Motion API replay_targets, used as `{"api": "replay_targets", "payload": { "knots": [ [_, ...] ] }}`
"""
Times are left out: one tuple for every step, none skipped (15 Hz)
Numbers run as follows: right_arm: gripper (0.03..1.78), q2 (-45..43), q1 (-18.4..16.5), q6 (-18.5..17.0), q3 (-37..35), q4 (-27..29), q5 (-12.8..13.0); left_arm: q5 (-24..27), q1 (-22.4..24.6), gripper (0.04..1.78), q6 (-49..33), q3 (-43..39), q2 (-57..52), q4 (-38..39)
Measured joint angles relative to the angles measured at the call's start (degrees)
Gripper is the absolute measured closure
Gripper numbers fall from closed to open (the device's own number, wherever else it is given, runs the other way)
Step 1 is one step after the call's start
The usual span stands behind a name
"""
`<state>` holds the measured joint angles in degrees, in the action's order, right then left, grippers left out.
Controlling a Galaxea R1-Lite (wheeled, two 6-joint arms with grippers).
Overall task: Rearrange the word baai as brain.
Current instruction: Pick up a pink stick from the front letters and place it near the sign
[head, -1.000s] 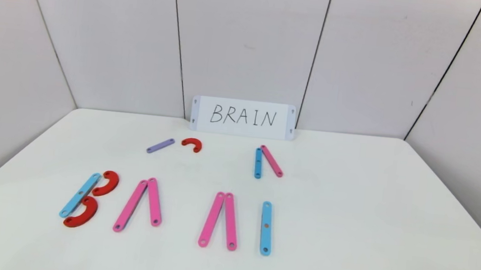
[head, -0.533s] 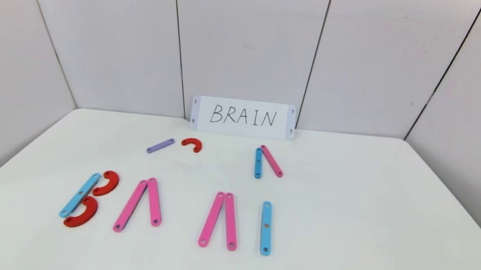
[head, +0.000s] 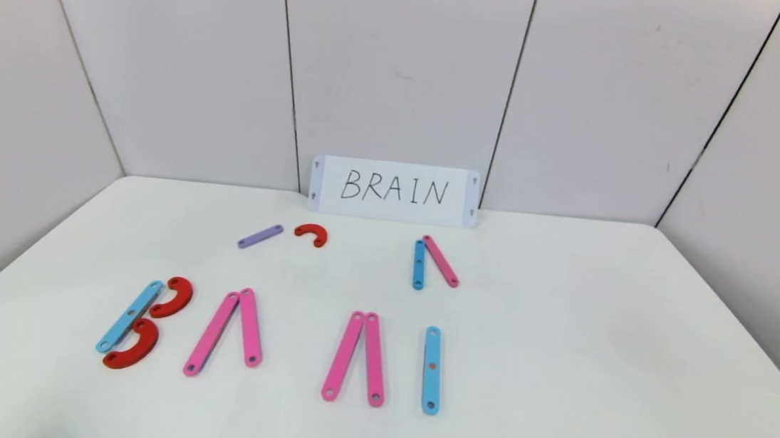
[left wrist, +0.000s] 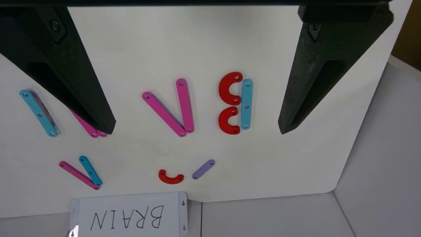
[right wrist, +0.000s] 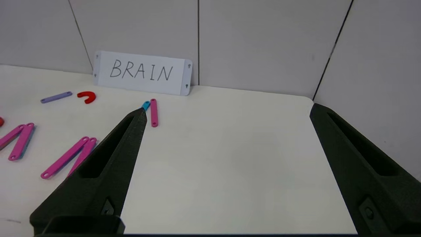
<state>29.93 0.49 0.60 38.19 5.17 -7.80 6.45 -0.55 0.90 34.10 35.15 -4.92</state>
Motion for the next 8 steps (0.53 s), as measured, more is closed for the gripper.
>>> {"api": "replay_targets", "payload": {
  "knots": [
    [0.08,3.28,0.13,-0.02,2.12,0.0,-0.62,0.57,-0.05,0.08,0.11,2.65,3.49,-0.13],
    [0.08,6.38,0.26,-0.05,3.97,0.06,-1.01,0.94,-0.18,0.08,0.2,5.69,7.05,-0.44],
    [0.08,9.76,0.67,-0.07,5.9,0.06,-1.4,1.16,-0.55,0.08,0.26,8.68,10.17,-1.27],
    [0.08,12.9,1.3,-0.09,7.5,0.12,-1.6,1.27,-1.27,0.08,0.33,11.57,13.08,-2.54],
    [0.08,15.91,2.18,-0.13,8.8,0.2,-1.78,1.29,-2.17,0.08,0.39,14.1,15.79,-3.95],
    [0.08,19.05,3.3,-0.16,10.09,0.2,-1.82,1.29,-3.17,0.08,0.52,16.35,18.57,-5.33],
    [0.08,21.89,4.5,-0.2,11.14,0.17,-1.84,1.29,-4.11,0.08,0.78,18.05,21.05,-6.29],
    [0.08,24.61,5.85,-0.27,12.06,0.09,-1.82,1.38,-5.14,0.08,1.07,19.61,23.53,-6.97]
  ]
}}
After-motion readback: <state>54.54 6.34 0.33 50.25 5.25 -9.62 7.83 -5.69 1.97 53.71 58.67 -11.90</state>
